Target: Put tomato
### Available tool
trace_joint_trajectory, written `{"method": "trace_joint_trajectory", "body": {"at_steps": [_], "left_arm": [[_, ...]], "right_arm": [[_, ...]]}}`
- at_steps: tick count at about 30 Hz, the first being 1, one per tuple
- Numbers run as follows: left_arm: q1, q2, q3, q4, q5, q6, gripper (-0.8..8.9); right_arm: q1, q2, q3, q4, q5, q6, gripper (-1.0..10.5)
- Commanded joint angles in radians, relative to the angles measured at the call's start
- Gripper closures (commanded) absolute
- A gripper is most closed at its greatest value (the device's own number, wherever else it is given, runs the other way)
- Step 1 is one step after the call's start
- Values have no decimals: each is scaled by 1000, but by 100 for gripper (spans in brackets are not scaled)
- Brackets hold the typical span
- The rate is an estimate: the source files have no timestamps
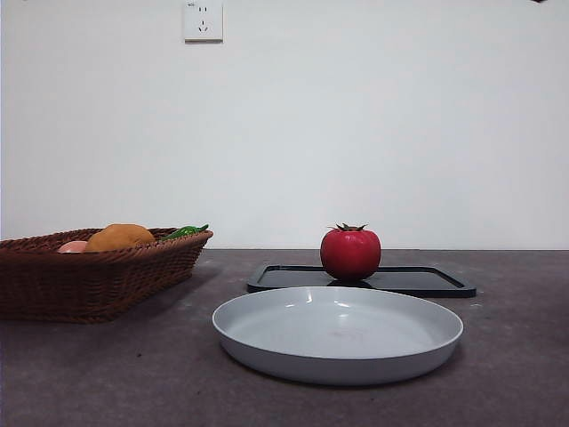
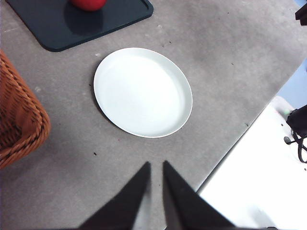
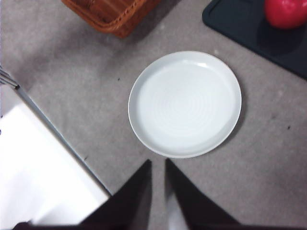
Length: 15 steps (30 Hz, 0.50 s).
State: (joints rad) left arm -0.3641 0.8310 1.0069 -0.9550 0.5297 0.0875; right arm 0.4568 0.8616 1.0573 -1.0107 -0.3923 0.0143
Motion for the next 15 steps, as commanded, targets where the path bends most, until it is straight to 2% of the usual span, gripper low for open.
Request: {"method": "trace_joint_trajectory", "body": {"at_steps": [1, 15], "left_arm": [[-3, 5, 15, 5, 6, 5, 806], [-3, 5, 15, 5, 6, 5, 806]], "right_arm": [[6, 6, 9, 33, -1, 7, 940], [6, 6, 9, 48, -1, 7, 940]]}}
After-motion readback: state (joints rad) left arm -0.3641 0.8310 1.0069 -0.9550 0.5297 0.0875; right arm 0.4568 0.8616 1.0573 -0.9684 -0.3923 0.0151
